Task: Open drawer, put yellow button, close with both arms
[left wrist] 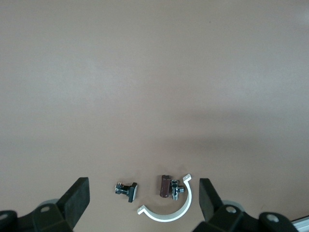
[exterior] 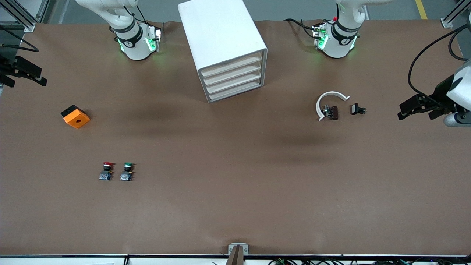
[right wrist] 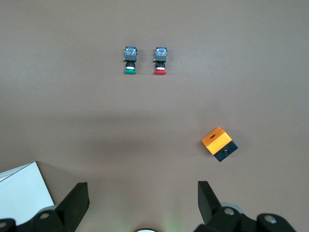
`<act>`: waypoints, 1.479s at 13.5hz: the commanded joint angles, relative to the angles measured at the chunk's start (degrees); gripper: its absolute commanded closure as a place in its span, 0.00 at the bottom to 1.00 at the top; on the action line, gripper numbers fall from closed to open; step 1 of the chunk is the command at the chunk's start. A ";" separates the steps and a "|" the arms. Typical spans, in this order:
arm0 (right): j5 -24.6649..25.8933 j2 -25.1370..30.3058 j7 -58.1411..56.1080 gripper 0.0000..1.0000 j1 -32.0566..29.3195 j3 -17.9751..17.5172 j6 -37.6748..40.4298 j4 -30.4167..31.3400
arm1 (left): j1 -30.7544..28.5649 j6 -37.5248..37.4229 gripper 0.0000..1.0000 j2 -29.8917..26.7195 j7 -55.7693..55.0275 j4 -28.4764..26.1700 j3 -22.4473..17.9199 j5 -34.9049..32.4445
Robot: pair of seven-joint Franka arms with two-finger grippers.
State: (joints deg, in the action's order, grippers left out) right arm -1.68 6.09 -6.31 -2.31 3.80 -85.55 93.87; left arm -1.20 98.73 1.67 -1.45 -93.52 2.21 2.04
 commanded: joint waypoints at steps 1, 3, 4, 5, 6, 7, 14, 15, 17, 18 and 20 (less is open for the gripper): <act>0.01 0.86 -0.46 0.00 -0.41 -0.11 0.21 0.17 | 0.32 -1.53 0.00 -0.79 -0.75 2.37 0.69 -1.51; 0.01 0.86 -0.46 0.00 -0.41 -0.11 0.21 0.17 | 0.15 -3.36 0.00 -0.88 -0.57 3.86 0.52 -1.51; 0.01 0.86 -0.46 0.00 -0.41 -0.11 0.21 0.17 | 0.06 -4.42 0.00 -0.79 -0.49 4.56 0.52 -1.51; 0.01 0.86 -0.46 0.00 -0.41 -0.11 0.21 0.17 | 0.06 -4.60 0.00 -0.70 -0.57 4.57 0.43 -1.69; 0.09 0.86 -0.46 0.00 -0.41 -0.11 0.21 0.17 | 0.14 -4.60 0.00 -0.70 -0.57 4.66 0.43 -1.60; 0.36 0.86 -0.55 0.00 -0.41 -0.11 0.12 0.17 | 0.06 -4.60 0.00 -0.70 -0.49 4.75 0.43 -1.60; 1.50 0.86 -0.46 0.00 -0.33 -0.20 0.03 0.17 | 0.06 -4.69 0.00 -0.53 0.04 4.75 0.43 -1.60; 1.50 0.86 -0.11 0.00 -0.24 -0.20 0.12 0.17 | 0.06 -4.69 0.00 -0.53 0.04 4.75 0.43 -1.60; 0.89 0.86 0.42 0.00 -0.33 -0.20 0.30 0.17 | 0.14 -4.69 0.00 -0.53 0.04 4.75 0.52 -1.60; 0.89 0.86 0.42 0.00 -0.41 -0.20 0.30 0.26 | 0.06 -4.69 0.00 -0.61 0.04 4.75 0.52 -1.60; 0.80 0.94 0.51 0.00 -0.33 -0.11 0.38 0.35 | 0.06 -4.69 0.00 -0.62 -0.04 4.75 0.52 -1.52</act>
State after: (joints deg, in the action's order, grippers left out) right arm -0.74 6.09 -6.32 -2.31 3.83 -85.56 93.85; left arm -1.15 95.28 0.94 -1.48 -89.86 2.56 1.68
